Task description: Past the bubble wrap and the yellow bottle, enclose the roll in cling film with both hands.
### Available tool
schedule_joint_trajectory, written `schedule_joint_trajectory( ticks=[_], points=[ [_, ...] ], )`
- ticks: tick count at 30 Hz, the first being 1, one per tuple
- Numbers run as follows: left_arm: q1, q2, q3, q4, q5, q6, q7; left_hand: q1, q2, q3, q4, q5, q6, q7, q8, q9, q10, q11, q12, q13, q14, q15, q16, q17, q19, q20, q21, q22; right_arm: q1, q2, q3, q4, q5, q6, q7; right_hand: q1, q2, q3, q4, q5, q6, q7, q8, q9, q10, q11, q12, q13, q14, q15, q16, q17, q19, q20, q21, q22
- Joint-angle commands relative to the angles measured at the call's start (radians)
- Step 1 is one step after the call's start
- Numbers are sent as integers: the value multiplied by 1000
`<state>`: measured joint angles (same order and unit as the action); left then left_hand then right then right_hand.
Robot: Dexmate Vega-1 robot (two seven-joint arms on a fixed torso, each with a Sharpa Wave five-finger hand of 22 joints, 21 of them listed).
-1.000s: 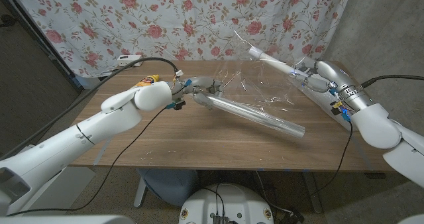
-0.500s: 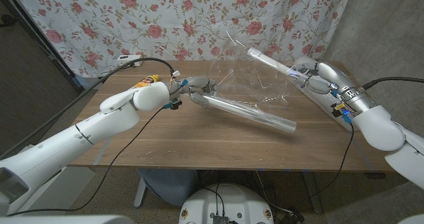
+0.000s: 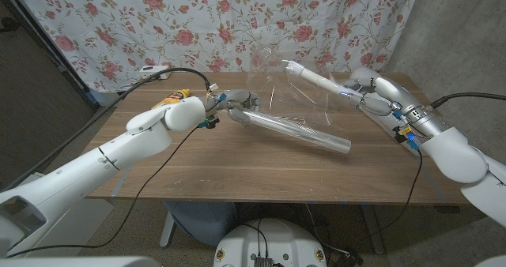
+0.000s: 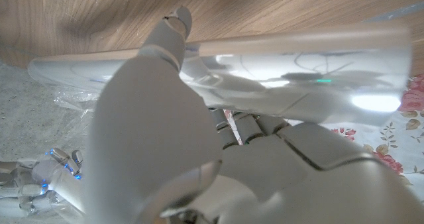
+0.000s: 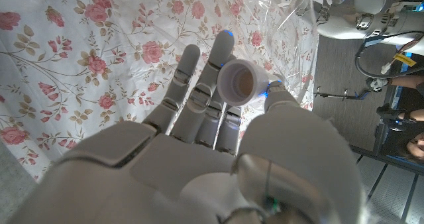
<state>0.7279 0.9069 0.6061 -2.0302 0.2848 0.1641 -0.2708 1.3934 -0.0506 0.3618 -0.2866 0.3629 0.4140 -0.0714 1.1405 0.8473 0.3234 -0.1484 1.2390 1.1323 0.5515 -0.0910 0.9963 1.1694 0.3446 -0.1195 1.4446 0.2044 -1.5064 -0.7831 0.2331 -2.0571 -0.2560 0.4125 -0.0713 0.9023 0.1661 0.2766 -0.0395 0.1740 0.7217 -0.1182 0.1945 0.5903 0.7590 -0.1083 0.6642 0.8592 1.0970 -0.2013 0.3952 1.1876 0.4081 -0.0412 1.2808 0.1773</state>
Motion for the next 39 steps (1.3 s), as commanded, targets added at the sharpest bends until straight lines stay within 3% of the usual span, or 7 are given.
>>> schedule_joint_trajectory(
  ticks=[1, 12, 18, 39],
  points=[
    [-26, -16, 22, 11, 107, 38, 13, 117, 168, 119, 117, 3, 8, 1, 130, 0, 1, -4, 5, -1, 5, 5, 5, -3, -5, 0, 7, 3, 11, 3, -9, 22, 27, 54, 60, 5, 13, 344, -34, 4, 30, -33, 7, 4, 66, -68, 7, 5, -7, -27, 4, 4, -5, -116, 4, 1],
    [-36, -24, 12, 34, 114, 65, 26, 116, 168, 121, 117, 2, 7, -2, 135, -1, 1, -2, 6, 0, 4, 6, 9, 2, -6, 0, 7, 3, 14, -19, -17, 26, 37, 60, 108, 3, 13, 344, -34, 3, 32, -34, 8, 5, 69, -67, 5, 2, -7, -27, 6, 3, -7, -115, 4, 0],
    [-23, -35, -4, 49, 80, 27, 65, 115, 168, 124, 116, 2, 8, 1, 137, -5, 1, -2, 8, -1, 5, 5, 11, 5, -7, 0, 7, 3, 13, -23, -17, 26, 58, 75, 128, 3, 12, 344, -35, 4, 34, -33, 8, 5, 69, -65, 5, 4, -6, -27, 6, 0, -4, -114, 5, 0],
    [37, -6, -59, 0, 98, 36, 164, 115, 166, 127, 115, 0, 8, 0, 145, -11, 2, -7, 7, -8, 6, 6, 10, -2, -4, -3, 6, 0, 48, -83, -73, -9, 88, 66, 236, 2, 12, 344, -36, 5, 35, -39, 8, 5, 69, -70, 2, 6, -11, -27, 7, 2, -14, -116, 1, 0]
  ],
)
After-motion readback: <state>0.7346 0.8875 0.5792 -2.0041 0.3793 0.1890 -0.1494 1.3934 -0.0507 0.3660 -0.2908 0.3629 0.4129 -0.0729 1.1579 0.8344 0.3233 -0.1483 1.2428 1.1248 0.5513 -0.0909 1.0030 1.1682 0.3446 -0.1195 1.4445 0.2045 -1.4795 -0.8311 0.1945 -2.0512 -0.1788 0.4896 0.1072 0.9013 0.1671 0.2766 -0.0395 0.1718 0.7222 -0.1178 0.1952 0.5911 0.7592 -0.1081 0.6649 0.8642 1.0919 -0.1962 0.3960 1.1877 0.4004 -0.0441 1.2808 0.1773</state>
